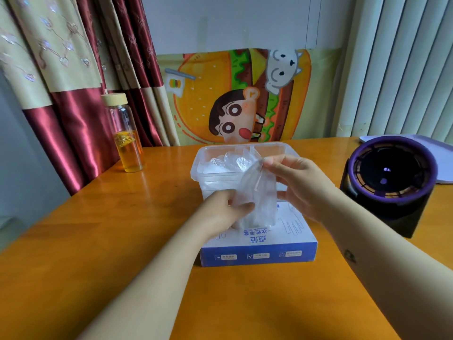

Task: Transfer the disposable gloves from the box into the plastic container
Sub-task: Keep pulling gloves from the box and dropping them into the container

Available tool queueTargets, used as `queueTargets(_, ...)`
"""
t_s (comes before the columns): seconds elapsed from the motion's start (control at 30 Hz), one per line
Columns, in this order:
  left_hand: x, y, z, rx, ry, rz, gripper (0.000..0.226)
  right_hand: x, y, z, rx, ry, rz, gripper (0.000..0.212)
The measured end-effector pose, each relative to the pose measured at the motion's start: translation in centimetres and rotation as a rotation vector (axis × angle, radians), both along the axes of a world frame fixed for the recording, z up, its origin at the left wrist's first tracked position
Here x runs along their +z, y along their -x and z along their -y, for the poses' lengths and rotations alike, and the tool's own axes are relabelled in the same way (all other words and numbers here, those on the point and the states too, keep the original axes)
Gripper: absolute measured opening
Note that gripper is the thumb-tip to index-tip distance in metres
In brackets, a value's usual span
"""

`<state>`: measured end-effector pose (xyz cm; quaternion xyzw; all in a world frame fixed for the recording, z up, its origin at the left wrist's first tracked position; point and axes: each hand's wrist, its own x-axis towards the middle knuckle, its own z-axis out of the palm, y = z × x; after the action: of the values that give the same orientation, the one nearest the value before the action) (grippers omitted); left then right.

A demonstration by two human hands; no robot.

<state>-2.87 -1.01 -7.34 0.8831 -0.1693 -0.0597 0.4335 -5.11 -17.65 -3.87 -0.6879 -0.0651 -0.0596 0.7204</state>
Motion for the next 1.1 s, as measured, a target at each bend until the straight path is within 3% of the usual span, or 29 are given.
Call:
queueTargets(0.1,0.4,-0.1,-0.4,-0.029,-0.053,0.003,0.043,2.9,0.7,-0.5,-0.095,0.144,0.147,0.016)
queueTargets(0.17,0.9,-0.1,-1.0,-0.051,0.046,-0.004,0.049,4.7,1.0,-0.3,-0.13,0.235,0.195,0.02)
queueTargets(0.27,2.6,0.4,-2.0,-0.064,0.265,0.048,0.064,5.9,1.1,0.2,-0.085,0.367,0.145,0.023)
queueTargets(0.33,3.8,0.4,-2.2,-0.072,0.3,0.163,0.065,6.0,1.0,0.3,-0.011,0.396,0.073,0.021)
queueTargets(0.4,5.3,0.5,-2.1,-0.08,0.303,0.267,0.057,6.2,0.6,-0.1,0.046,0.373,-0.006,0.022)
queueTargets(0.53,7.4,0.6,-1.3,-0.017,0.391,0.282,0.016,6.1,-0.1,-0.9,0.102,0.371,-0.108,0.023)
queueTargets(0.63,8.1,0.2,-0.9,0.08,0.42,0.181,0.017,6.3,-0.1,-1.0,0.093,0.392,-0.099,0.024)
queueTargets(0.7,8.3,-0.8,-1.4,0.144,0.456,0.101,0.018,6.6,0.2,-0.5,0.04,0.428,0.027,0.024)
queueTargets(0.8,8.2,-2.5,-2.4,0.226,0.631,-0.049,0.013,6.3,1.2,0.9,0.077,0.506,0.178,0.057)
queueTargets(0.9,8.3,-3.8,-2.9,0.243,0.803,-0.187,0.009,4.9,1.6,1.2,0.094,0.832,0.227,0.09)
queueTargets(0.97,8.5,-4.3,-3.2,0.179,0.843,-0.236,0.006,3.9,1.0,0.7,0.013,0.966,0.265,0.1)
queueTargets(1.03,8.5,-4.8,-3.3,0.113,0.876,-0.266,0.006,3.7,0.0,0.3,-0.093,0.912,0.307,0.089)
queueTargets(1.1,8.4,-5.2,-3.5,0.072,0.889,-0.277,0.007,4.1,-1.4,0.2,-0.181,0.809,0.307,0.058)
